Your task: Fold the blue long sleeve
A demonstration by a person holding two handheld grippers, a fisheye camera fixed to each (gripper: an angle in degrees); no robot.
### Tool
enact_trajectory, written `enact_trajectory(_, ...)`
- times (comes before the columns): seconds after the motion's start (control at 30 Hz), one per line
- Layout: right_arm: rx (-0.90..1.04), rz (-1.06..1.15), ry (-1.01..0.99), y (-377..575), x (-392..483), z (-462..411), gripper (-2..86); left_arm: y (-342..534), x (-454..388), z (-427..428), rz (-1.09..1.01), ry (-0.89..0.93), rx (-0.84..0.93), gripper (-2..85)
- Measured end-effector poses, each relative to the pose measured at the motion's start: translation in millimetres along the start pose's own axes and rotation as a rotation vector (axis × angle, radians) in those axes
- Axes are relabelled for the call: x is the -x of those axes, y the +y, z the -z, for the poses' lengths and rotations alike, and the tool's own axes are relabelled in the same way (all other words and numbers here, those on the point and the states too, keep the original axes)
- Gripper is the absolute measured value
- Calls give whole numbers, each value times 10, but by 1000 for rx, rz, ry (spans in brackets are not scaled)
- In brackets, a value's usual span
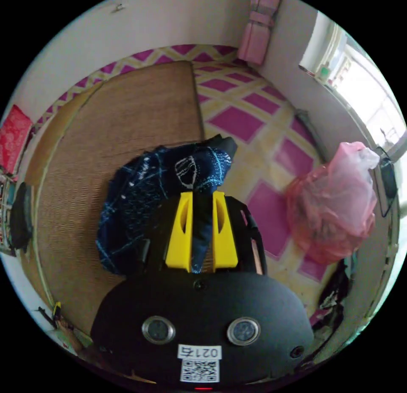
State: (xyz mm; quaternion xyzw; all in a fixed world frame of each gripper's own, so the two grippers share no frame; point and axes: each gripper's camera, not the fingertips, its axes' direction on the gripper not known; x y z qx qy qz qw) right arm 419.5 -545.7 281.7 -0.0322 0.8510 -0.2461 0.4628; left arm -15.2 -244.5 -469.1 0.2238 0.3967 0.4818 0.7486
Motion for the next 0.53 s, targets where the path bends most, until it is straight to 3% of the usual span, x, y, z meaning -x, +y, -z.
enact_trajectory(0.07, 30, -16, 96, 57, -20, -84, 69, 28, -75, -31, -7, -14, 0, -9)
enact_trajectory(0.17, -115, -19, 145, 310, 46, 88, 81, 76, -200, -82, -18, -36, -1, -8)
enact_trajectory(0.33, -185, 202, -127, 908, 586, 426, 101, 161, -460, -159, -61, -97, -10, 7)
enact_trajectory(0.53, -211, 437, -311, 2197, 1559, 811, 111, 369, -938, -172, -225, -106, -70, 140)
